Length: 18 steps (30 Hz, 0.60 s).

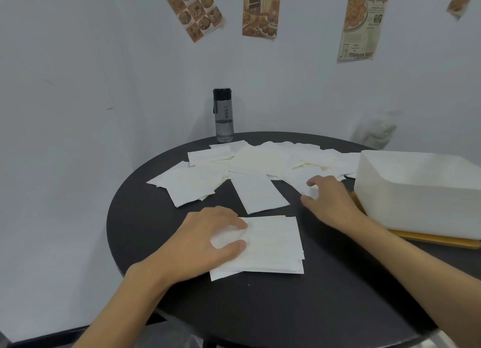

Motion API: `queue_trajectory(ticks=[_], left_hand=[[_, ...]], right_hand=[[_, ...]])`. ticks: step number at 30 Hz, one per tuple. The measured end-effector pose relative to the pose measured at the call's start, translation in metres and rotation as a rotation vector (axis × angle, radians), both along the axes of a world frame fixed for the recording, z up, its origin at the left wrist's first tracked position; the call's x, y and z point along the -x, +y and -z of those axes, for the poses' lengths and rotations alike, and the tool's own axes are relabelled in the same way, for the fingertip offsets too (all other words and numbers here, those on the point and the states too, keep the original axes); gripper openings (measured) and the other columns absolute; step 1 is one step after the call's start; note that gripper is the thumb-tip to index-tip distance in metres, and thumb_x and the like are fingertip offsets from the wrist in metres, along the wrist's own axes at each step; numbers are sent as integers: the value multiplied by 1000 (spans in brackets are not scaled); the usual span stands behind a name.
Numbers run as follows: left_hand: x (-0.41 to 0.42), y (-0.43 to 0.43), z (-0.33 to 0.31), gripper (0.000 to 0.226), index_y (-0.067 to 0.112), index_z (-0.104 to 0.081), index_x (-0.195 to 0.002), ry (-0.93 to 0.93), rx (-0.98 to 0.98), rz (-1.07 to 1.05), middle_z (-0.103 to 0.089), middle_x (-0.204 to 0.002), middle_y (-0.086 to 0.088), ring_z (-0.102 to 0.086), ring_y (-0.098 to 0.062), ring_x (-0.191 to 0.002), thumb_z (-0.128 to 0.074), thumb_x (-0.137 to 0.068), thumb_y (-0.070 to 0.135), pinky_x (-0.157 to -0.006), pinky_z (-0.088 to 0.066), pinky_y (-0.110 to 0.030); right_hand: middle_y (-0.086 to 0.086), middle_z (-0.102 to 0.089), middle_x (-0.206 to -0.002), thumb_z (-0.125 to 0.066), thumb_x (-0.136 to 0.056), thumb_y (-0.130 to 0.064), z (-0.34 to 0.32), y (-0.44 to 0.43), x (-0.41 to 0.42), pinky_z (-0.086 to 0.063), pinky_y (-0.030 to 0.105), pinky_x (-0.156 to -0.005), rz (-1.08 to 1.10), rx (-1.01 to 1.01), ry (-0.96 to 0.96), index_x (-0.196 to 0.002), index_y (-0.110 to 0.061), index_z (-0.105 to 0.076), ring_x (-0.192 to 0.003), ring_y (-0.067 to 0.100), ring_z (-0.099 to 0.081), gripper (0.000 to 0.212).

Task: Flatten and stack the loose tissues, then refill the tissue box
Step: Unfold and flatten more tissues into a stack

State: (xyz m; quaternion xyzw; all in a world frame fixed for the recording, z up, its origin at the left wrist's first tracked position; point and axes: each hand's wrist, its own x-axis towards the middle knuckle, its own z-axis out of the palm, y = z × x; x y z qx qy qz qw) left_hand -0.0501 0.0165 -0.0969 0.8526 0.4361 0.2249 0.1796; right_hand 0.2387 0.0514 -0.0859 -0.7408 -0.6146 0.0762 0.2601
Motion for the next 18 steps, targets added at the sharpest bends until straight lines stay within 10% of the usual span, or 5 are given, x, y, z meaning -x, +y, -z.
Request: queue_trajectory(ticks=[3, 5, 7, 14, 18], left_hand=[[1, 0, 2, 44, 51, -62, -118, -4, -7, 2, -46, -130, 41, -39, 9, -130, -50, -80, 70, -116, -30, -37], [1, 0, 2, 44, 50, -62, -118, -6, -18, 1, -46, -130, 41, -40, 9, -130, -50, -80, 69, -116, -31, -37], [0, 0, 3, 44, 49, -62, -118, -9, -24, 4, -47, -130, 39, -41, 9, -129, -51, -81, 69, -116, -31, -37], [1, 0, 4, 40, 51, -61, -117, -14, -30, 8, -47, -130, 40, -41, 8, -130, -51, -82, 68, -115, -32, -36], [1, -1, 4, 40, 51, -61, -118, -9, -33, 5, -48, -130, 40, -41, 10, -130, -51, -83, 68, -115, -33, -37]], right_hand=[[7, -60, -131, -64, -92, -29, 4, 7, -8, -43, 32, -92, 52, 61, 75, -131, -12, -58, -122, 29, -54, 43], [5, -63, -89, -65, -88, -26, 5, 7, -12, -40, 30, -68, 68, 18, 79, -94, -19, -67, -89, 30, -57, 9], [0, -34, -59, -64, -83, -19, 7, 9, -15, -26, 30, -54, 63, -15, 64, -59, -22, -38, -63, 25, -34, 36], [4, -27, -52, -58, -79, -7, 4, 4, -14, -25, 31, -51, 33, -53, -15, -56, -15, -29, -53, 23, -26, 38], [11, -57, -59, -59, -82, -8, 9, 1, -17, -40, 31, -52, 54, -149, 118, -63, -4, -57, -53, 20, -43, 19]])
